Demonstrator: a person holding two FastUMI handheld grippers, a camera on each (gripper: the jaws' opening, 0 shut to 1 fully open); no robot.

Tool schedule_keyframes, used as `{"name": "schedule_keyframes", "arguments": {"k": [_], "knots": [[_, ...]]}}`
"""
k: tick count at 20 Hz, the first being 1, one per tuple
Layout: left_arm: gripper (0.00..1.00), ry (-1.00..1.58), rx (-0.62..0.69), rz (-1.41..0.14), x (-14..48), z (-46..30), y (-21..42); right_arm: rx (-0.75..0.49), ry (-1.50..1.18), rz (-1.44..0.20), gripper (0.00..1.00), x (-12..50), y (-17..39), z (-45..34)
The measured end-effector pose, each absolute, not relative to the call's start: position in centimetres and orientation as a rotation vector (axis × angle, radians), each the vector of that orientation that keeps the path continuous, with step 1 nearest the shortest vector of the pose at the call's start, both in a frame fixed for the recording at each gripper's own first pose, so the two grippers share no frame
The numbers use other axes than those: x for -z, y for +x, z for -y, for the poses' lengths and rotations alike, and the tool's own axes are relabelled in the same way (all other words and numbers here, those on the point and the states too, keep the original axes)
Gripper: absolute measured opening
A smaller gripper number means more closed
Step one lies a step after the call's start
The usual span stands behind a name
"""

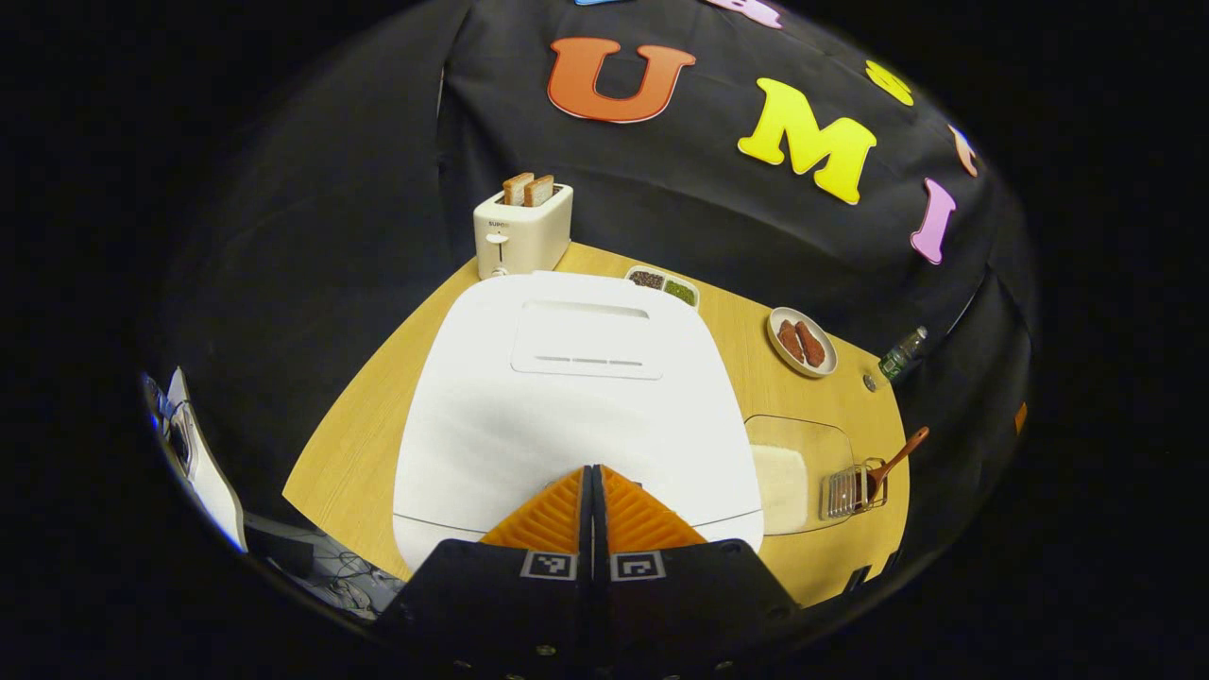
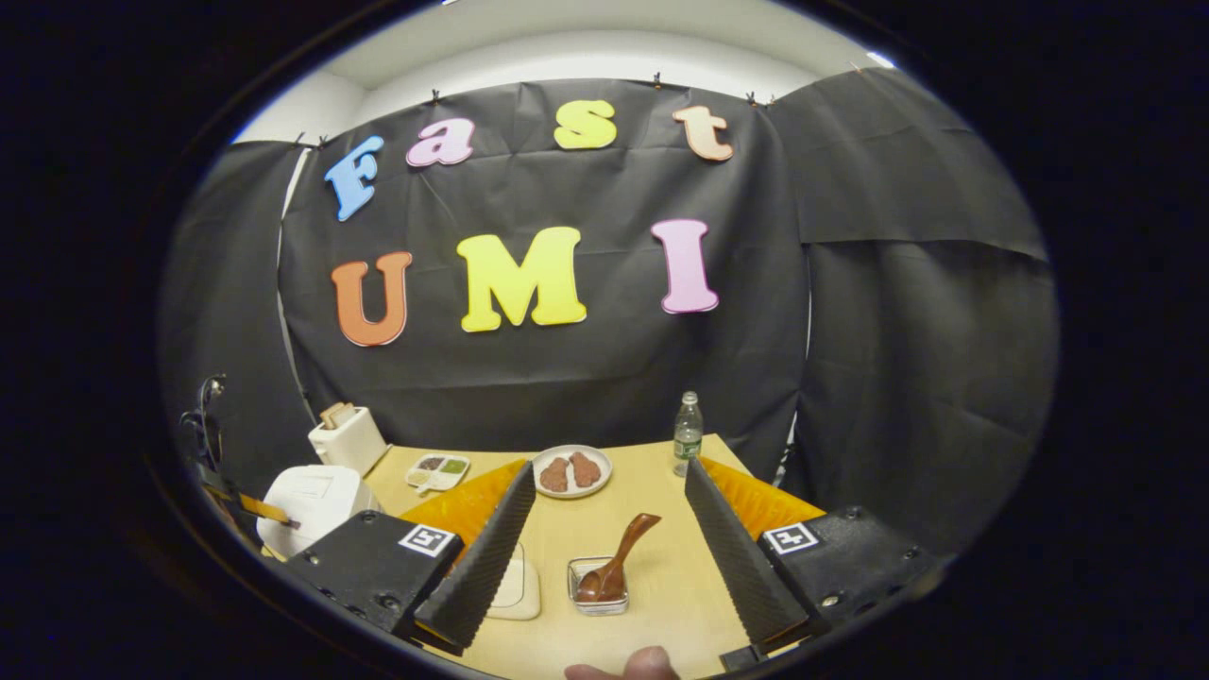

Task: Close the left gripper, press the button to open the rice cooker; take a wooden spoon from the chopstick holder with the right hand, scoop a spoonful of rice and pour it into the rice cooker, then put the wooden spoon back into the chopstick holder.

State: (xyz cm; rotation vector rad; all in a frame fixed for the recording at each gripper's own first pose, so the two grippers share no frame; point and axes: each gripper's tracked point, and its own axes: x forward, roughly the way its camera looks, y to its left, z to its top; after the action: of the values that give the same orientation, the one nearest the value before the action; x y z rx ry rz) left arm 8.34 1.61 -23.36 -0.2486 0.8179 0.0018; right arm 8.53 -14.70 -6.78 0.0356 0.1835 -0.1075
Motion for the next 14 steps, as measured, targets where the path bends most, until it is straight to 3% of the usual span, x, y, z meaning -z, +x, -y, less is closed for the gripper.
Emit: {"name": "schedule_keyframes", "arguments": {"k": [6,10,14], "knots": [[0.00,-0.335,0.009,-0.905,24.2,-1.4,7.6,0.084,0.043,-0.187,1.00,6.8,9.0,13.4],[0.00,-0.321,0.019,-0.835,22.9,-1.6,8.1,0.075,0.024,-0.170,1.00,6.0,8.8,12.8],[0.00,-0.280,0.010,-0.658,17.2,-2.3,9.6,0.095,0.024,-0.155,1.00,5.4,8.5,13.5]]}}
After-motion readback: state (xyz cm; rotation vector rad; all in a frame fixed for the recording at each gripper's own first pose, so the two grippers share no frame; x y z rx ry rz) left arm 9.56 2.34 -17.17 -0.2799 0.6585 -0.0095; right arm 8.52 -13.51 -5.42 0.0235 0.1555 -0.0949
